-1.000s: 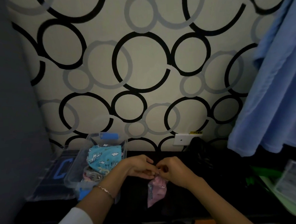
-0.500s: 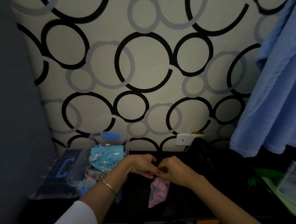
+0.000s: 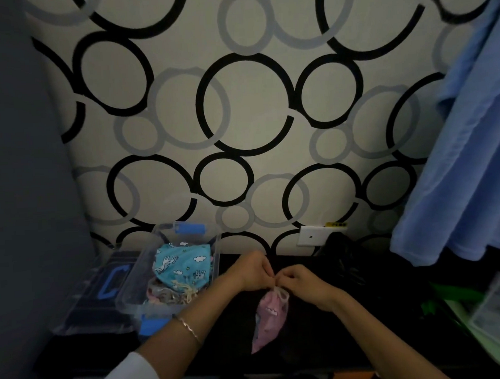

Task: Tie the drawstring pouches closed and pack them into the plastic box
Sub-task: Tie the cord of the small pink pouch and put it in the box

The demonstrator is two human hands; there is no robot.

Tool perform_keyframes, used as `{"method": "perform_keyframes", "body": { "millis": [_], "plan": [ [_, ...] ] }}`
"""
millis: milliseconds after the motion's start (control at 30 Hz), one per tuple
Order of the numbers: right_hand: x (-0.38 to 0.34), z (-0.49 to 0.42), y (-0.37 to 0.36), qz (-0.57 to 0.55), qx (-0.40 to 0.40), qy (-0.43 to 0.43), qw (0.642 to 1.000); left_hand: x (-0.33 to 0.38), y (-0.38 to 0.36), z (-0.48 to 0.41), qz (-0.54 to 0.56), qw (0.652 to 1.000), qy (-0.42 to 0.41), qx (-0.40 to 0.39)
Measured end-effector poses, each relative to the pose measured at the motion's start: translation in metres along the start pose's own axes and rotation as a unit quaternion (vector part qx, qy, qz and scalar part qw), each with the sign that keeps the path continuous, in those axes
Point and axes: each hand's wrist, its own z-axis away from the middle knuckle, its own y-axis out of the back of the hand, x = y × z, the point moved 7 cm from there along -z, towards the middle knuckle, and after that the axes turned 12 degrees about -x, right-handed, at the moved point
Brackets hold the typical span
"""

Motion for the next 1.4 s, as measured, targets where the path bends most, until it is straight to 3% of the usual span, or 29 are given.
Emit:
{"method": "perform_keyframes", "body": {
  "millis": [200, 367, 433, 500, 567, 733, 967, 1200, 1267, 1400],
  "plan": [
    [0.015, -0.004, -0.01, -0.253, -0.077, 0.004, 0.964, 0.007, 0.002, 0.002, -0.056, 0.998, -0.029, 0.032],
    [0.015, -0.003, -0.007, -0.302, -0.047, 0.037, 0.951, -0.002, 0.001, 0.001, 0.049, 0.998, -0.024, -0.003],
    [0.014, -0.003, -0.003, -0.3, -0.012, 0.048, 0.953, -0.012, -0.005, 0.002, 0.194, 0.98, 0.007, -0.037],
    [0.013, -0.003, 0.0, -0.293, 0.035, 0.053, 0.954, -0.017, -0.013, 0.004, 0.346, 0.935, 0.033, -0.073],
    [0.014, -0.002, 0.001, -0.28, 0.084, 0.055, 0.955, -0.022, -0.019, 0.004, 0.429, 0.898, 0.048, -0.089],
    [0.01, 0.007, 0.009, -0.185, 0.212, 0.074, 0.957, -0.03, -0.034, 0.004, 0.512, 0.851, 0.052, -0.103],
    [0.0, 0.015, 0.014, -0.072, 0.233, 0.113, 0.963, -0.032, -0.044, 0.001, 0.555, 0.824, 0.051, -0.105],
    [-0.004, 0.017, 0.022, 0.036, 0.205, 0.111, 0.972, -0.025, -0.044, -0.001, 0.539, 0.837, 0.02, -0.093],
    [-0.002, 0.012, 0.022, 0.07, 0.171, 0.084, 0.979, -0.025, -0.042, -0.002, 0.504, 0.86, 0.004, -0.08],
    [0.008, 0.012, 0.036, 0.132, 0.128, 0.035, 0.982, -0.031, -0.028, 0.002, 0.336, 0.941, 0.003, -0.041]
  ]
}}
